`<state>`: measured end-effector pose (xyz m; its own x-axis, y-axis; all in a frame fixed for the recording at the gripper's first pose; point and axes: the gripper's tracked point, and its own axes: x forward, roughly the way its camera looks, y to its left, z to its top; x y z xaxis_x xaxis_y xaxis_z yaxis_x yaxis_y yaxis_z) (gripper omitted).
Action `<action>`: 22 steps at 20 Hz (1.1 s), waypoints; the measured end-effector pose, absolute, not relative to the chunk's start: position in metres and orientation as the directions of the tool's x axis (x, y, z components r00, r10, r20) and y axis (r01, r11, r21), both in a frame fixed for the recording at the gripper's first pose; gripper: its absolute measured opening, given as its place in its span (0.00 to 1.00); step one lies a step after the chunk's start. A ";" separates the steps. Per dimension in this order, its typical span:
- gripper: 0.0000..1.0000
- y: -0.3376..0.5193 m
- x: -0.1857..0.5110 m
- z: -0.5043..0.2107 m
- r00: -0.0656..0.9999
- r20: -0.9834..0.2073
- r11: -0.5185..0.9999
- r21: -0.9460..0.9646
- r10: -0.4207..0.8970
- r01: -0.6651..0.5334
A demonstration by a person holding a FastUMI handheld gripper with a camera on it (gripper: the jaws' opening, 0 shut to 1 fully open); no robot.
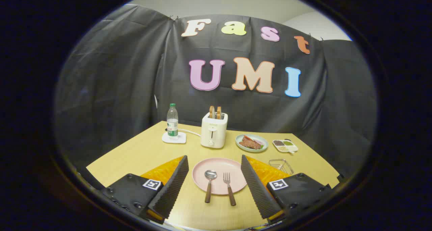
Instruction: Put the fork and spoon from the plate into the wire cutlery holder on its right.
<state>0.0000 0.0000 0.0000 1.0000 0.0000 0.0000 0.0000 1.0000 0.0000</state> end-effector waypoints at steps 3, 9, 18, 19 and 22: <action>0.99 0.002 0.002 -0.003 1.000 -0.010 1.000 0.005 0.005 -0.005; 0.99 -0.003 0.010 -0.007 1.000 -0.015 0.999 0.040 -0.010 0.010; 0.99 -0.014 0.016 -0.016 0.998 -0.055 0.999 0.041 -0.012 0.014; 0.99 -0.013 0.017 -0.018 0.998 -0.063 0.999 0.036 -0.002 0.005; 0.99 -0.017 0.018 -0.024 0.997 -0.074 1.000 0.003 0.014 -0.014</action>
